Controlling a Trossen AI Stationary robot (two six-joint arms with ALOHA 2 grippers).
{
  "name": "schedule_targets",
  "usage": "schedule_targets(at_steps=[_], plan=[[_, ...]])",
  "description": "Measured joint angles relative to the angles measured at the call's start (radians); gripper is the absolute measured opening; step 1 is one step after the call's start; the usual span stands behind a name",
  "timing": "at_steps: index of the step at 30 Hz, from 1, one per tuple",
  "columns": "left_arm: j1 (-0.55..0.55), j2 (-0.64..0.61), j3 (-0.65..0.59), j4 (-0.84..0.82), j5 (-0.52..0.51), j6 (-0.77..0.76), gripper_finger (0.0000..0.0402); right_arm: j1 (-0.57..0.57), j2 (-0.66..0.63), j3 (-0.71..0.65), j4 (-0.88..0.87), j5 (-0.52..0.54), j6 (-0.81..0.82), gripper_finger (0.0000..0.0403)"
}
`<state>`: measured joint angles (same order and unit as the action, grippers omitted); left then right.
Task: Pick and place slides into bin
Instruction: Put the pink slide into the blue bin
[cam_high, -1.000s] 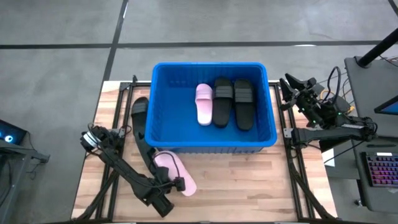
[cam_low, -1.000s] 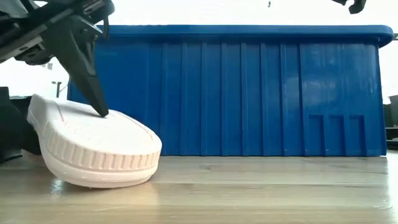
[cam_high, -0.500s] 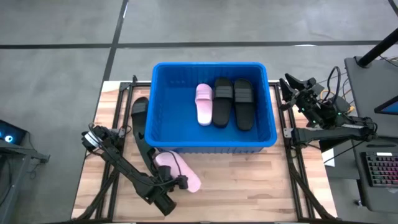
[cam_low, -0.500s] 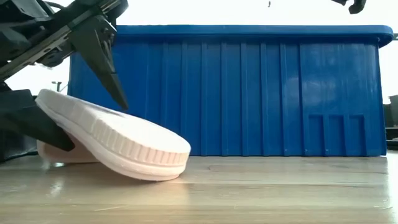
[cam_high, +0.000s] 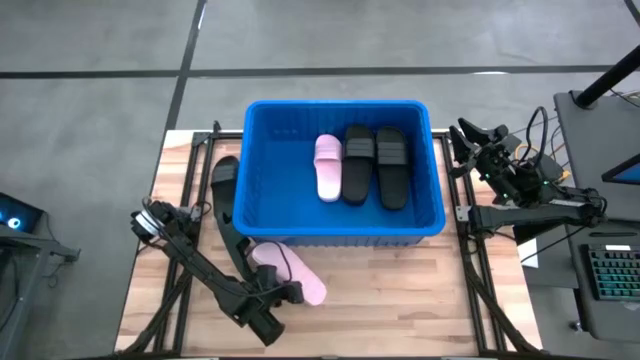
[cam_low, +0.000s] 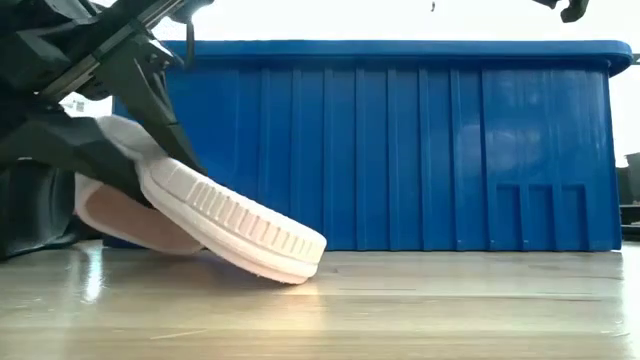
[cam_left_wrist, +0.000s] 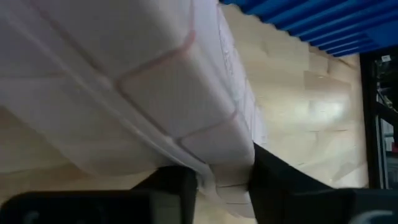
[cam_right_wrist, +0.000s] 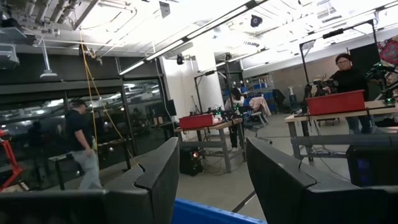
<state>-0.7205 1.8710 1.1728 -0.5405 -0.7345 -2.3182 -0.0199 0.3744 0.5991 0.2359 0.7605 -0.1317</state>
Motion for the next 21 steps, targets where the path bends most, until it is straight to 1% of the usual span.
schedule_targets(at_steps=[2,7,10,16,21], plan=[[0.001,-0.003,0.0,0.008,-0.001,0.023,0.0065,0.0,0.0,0.0,0.0,0.0,0.0,0.0176],[0.002,-0.014,0.005,0.006,0.003,0.096,0.0062,0.0,0.0,0.0,0.0,0.0,-0.001,0.0176],[0.003,-0.047,0.004,0.001,0.032,0.144,0.0058,0.0,0.0,0.0,0.0,0.0,-0.001,0.0176],[0.001,-0.169,0.003,0.01,0.126,0.333,0.0057,0.0,0.0,0.0,0.0,0.0,-0.001,0.0176],[0.0,-0.291,0.003,0.029,0.142,0.513,0.0057,0.0,0.0,0.0,0.0,0.0,-0.001,0.0176]])
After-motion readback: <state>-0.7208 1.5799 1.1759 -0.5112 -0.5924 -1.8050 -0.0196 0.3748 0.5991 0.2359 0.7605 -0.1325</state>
